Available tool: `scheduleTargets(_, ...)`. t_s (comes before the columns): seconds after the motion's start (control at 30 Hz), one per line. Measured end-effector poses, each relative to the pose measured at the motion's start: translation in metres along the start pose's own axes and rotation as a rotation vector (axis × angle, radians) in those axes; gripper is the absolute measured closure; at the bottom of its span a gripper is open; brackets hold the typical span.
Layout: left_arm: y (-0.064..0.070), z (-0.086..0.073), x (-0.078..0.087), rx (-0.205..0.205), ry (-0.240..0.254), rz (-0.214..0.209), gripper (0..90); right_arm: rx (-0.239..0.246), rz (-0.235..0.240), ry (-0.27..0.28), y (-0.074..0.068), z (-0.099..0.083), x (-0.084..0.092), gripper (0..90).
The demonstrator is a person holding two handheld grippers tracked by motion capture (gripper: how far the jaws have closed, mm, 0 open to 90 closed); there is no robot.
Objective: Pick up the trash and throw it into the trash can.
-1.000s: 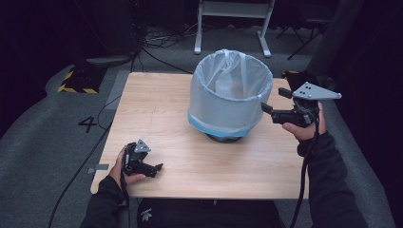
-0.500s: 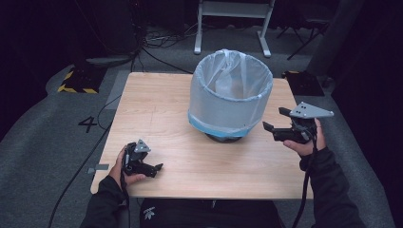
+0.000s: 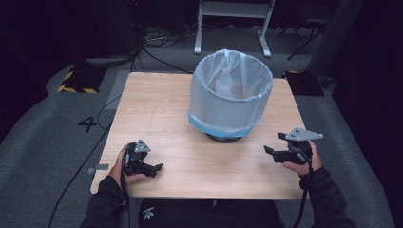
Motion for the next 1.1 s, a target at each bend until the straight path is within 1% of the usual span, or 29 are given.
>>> scheduleTargets(0.03, 0.000, 0.000, 0.000, 0.000, 0.000, 0.000, 0.3, 0.000, 0.000, 0.000, 0.000, 0.000, 0.000, 21.1)
scheduleTargets(0.07, -0.001, 0.000, 0.000, -0.009, 0.007, 0.007, 0.3, 0.002, -0.006, -0.029, 0.001, -0.013, -0.004, 21.2)
scheduleTargets(0.1, -0.001, 0.000, 0.000, -0.009, 0.007, 0.007, 0.3, -0.002, -0.008, -0.036, 0.002, -0.019, -0.005, 21.1)
scheduleTargets(0.13, -0.001, 0.000, 0.000, -0.009, 0.007, 0.007, 0.3, -0.002, -0.008, -0.036, 0.002, -0.019, -0.005, 21.1)
scheduleTargets(0.17, -0.001, 0.000, 0.000, -0.009, 0.007, 0.007, 0.3, -0.018, 0.002, -0.042, 0.003, -0.025, -0.006, 21.1)
scheduleTargets(0.2, -0.001, 0.000, 0.000, -0.008, 0.007, 0.007, 0.3, -0.038, 0.012, -0.062, 0.005, -0.039, -0.009, 21.1)
scheduleTargets(0.23, -0.001, 0.000, 0.000, -0.008, 0.008, 0.008, 0.3, -0.038, 0.012, -0.062, 0.005, -0.039, -0.009, 21.1)
scheduleTargets(0.27, 0.000, 0.000, 0.000, -0.007, 0.007, 0.009, 0.3, -0.031, 0.008, -0.080, 0.006, -0.043, -0.010, 20.9)
scheduleTargets(0.3, 0.000, 0.000, 0.000, -0.007, 0.008, 0.010, 0.4, -0.029, -0.001, -0.102, 0.008, -0.053, -0.011, 21.1)
scheduleTargets(0.33, 0.000, 0.000, 0.000, -0.007, 0.008, 0.010, 0.4, -0.045, 0.001, -0.110, 0.009, -0.057, -0.012, 21.0)
scheduleTargets(0.37, 0.000, 0.000, 0.000, -0.007, 0.008, 0.010, 0.4, -0.045, 0.001, -0.110, 0.009, -0.057, -0.012, 21.0)
scheduleTargets(0.43, 0.000, 0.000, 0.000, -0.007, 0.007, 0.009, 0.4, -0.059, -0.001, -0.122, 0.010, -0.066, -0.012, 21.0)
scheduleTargets(0.5, 0.000, 0.000, 0.000, -0.008, 0.008, 0.010, 0.3, -0.055, 0.001, -0.149, 0.012, -0.075, -0.013, 20.3)
scheduleTargets(0.53, 0.000, 0.000, 0.000, -0.007, 0.008, 0.010, 0.3, -0.055, -0.001, -0.151, 0.012, -0.078, -0.013, 20.3)
scheduleTargets(0.57, 0.000, 0.000, 0.000, -0.007, 0.008, 0.010, 0.4, -0.065, -0.003, -0.163, 0.014, -0.084, -0.013, 19.4)
scheduleTargets(0.6, 0.000, 0.000, 0.000, -0.008, 0.007, 0.010, 0.4, -0.065, -0.003, -0.163, 0.014, -0.084, -0.013, 19.4)
scheduleTargets(0.67, 0.000, 0.000, 0.000, -0.007, 0.007, 0.010, 0.4, -0.081, 0.017, -0.144, 0.016, -0.088, -0.012, 19.2)
scheduleTargets(0.7, 0.000, 0.000, 0.000, -0.007, 0.008, 0.009, 0.4, -0.087, 0.017, -0.141, 0.016, -0.089, -0.011, 18.0)
scheduleTargets(0.73, 0.000, 0.000, 0.000, -0.008, 0.007, 0.013, 0.3, -0.092, 0.015, -0.133, 0.017, -0.090, -0.012, 16.0)
scheduleTargets(0.83, 0.000, 0.000, 0.000, -0.008, 0.007, 0.010, 0.4, -0.100, 0.012, -0.125, 0.017, -0.091, -0.013, 14.6)
scheduleTargets(1.1, 0.000, 0.000, 0.000, -0.007, 0.008, 0.009, 0.3, -0.108, -0.006, -0.120, 0.015, -0.091, -0.013, 14.1)
Point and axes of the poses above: each handheld gripper's, and its own axes: x roughly backward along the jaws, z roughly out of its top, y roughly to its right, the point moved 2 cm from there along -x, roughly forward along the jaws, and after that the axes turned 8 degrees about -x, right-handed, at the moved point
